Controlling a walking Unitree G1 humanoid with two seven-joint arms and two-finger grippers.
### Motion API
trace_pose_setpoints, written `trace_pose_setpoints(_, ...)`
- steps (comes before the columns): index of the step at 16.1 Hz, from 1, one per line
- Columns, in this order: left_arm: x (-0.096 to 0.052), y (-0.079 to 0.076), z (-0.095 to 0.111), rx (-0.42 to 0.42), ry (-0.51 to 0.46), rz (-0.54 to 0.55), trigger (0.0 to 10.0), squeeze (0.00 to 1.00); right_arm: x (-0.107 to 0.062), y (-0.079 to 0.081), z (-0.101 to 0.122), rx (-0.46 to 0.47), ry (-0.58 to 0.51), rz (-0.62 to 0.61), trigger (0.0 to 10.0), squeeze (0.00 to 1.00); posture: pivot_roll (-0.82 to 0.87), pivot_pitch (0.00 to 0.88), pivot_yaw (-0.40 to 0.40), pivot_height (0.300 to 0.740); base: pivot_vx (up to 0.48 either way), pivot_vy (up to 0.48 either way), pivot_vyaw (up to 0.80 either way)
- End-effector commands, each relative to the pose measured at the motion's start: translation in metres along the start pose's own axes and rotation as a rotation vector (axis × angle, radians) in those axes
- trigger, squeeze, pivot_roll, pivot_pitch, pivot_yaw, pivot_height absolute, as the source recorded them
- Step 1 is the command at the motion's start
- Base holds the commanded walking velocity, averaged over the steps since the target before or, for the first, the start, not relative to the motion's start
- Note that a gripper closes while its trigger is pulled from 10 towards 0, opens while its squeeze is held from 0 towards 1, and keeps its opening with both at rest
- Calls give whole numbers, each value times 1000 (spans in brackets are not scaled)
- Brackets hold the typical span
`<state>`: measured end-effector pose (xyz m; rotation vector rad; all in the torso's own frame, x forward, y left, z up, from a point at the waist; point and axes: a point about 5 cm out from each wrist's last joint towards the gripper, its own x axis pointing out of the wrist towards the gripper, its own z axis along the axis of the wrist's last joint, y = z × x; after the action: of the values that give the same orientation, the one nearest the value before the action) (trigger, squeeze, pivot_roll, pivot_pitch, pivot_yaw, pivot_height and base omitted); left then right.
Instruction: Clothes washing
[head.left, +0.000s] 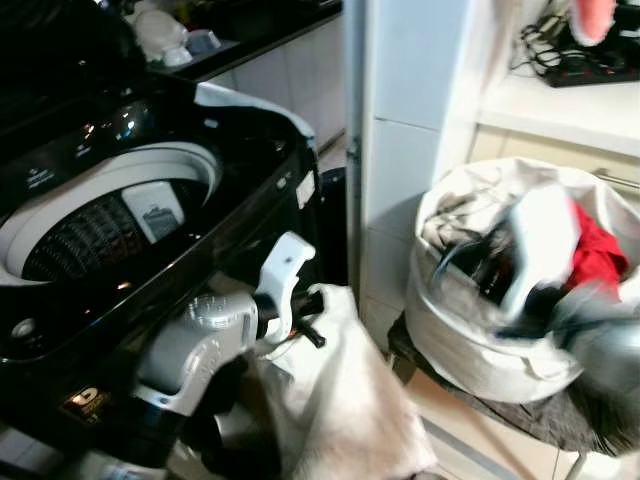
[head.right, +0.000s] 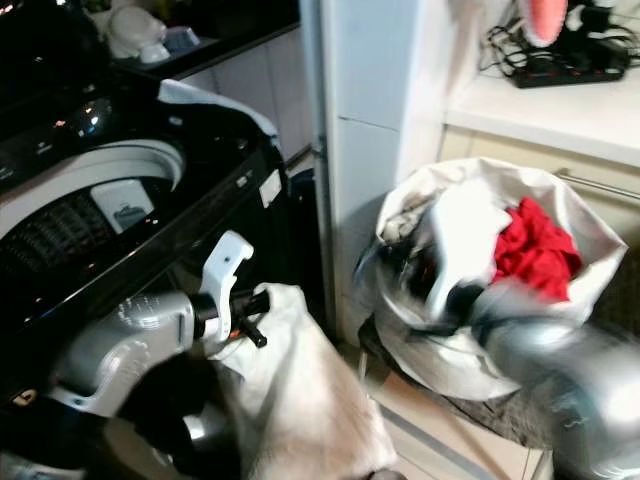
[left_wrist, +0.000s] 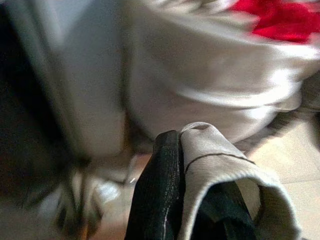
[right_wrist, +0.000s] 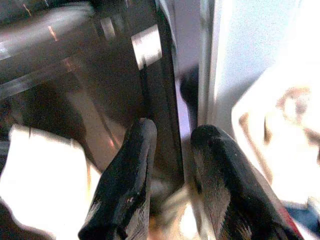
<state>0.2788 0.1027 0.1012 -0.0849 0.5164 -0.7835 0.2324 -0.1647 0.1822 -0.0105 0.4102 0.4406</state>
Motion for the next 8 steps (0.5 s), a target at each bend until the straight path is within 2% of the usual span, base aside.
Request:
trace_pose_setpoints(1, -2, 17, -6, -56, -20, 129, 0, 0, 10, 3, -10, 21, 5, -12, 10000, 0, -122, 0, 128, 740, 0, 0, 0)
trace_pose_setpoints(3, 2, 34, -36, -109, 39, 286, 0, 0, 31, 1, -45, 52, 78, -77, 10000, 0, -119, 0, 125, 740, 0, 0, 0)
trace_pose_setpoints(4, 2, 42, -52, -84, 97, 370, 0, 0, 39, -2, -64, 47, 121, -127, 10000, 0, -107, 0, 108, 740, 0, 0, 0)
trace_pose_setpoints(5, 4, 43, -65, -85, 95, 396, 0, 0, 48, -4, -84, 46, 144, -168, 10000, 0, -95, 0, 97, 740, 0, 0, 0)
trace_pose_setpoints(6, 6, 40, -76, -125, 88, 403, 4706, 0, 54, -4, -98, 45, 147, -182, 10000, 0, -86, 0, 82, 740, 0, 0, 0)
trace_pose_setpoints(7, 7, 39, -80, -148, 94, 401, 4706, 0, 55, -4, -101, 49, 142, -180, 10000, 0, -86, 0, 82, 740, 0, 0, 0)
trace_pose_setpoints(8, 11, 33, -85, -179, 62, 348, 10000, 0, 60, -6, -113, 117, 130, -194, 10000, 0, -83, 0, 73, 740, 0, 0, 0)
